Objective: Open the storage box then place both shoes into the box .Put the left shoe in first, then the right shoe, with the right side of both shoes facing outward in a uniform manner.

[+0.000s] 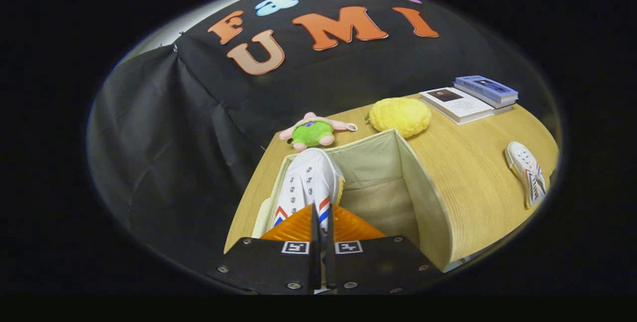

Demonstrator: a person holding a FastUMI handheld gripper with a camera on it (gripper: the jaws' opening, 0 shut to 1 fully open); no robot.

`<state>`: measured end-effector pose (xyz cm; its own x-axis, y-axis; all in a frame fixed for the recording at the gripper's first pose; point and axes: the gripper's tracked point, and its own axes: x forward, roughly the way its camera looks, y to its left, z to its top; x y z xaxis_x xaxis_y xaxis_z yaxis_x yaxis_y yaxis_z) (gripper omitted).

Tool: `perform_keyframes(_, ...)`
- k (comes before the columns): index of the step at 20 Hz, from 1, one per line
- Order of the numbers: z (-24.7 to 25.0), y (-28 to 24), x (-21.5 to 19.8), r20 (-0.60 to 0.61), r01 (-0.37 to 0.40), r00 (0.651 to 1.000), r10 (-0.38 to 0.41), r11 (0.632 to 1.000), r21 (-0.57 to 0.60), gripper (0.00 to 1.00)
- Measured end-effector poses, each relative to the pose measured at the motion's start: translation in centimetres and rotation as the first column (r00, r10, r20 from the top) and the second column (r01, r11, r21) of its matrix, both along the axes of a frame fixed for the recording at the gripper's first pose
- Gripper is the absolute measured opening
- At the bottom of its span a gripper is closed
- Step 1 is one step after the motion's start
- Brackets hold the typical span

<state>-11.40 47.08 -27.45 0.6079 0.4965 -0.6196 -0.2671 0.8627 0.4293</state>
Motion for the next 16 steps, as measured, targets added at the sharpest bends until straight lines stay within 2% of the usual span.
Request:
perform_keyframes(2,1.3,0.8,-0.2,0.022,-0.028,0.999,0.027,0.999,0.033,0.18)
perform_keyframes(4,2.1,0.1,0.3,0.065,-0.041,0.997,0.042,0.999,-0.007,0.47)
perform_keyframes(7,3.0,-1.5,1.4,0.125,-0.036,0.991,0.041,0.998,-0.045,0.98)
perform_keyframes(12,4.6,-5.6,3.4,0.181,0.017,0.983,-0.005,0.998,-0.064,0.99)
perform_keyframes(16,4.7,-10.8,5.3,0.197,0.098,0.977,-0.082,0.992,-0.076,0.99)
